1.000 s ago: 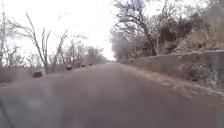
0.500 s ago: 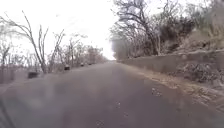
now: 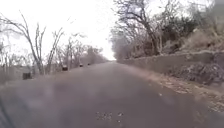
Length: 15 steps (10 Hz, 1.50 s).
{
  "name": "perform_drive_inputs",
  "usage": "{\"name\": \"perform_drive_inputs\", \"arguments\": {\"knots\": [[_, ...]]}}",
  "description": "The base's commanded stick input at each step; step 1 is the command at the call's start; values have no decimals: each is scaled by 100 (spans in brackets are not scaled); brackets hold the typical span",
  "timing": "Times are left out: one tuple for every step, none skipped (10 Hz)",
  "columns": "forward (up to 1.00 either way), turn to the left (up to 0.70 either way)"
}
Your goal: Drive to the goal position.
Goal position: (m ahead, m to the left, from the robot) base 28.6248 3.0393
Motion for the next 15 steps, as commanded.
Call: {"name": "perform_drive_inputs", "arguments": {"knots": [[70, 0], [70, 0], [70, 0], [70, 0], [70, 0], [70, 0], [70, 0], [70, 0], [70, 0], [70, 0], [70, 0], [70, 0], [70, 0], [70, 0], [70, 0]]}}
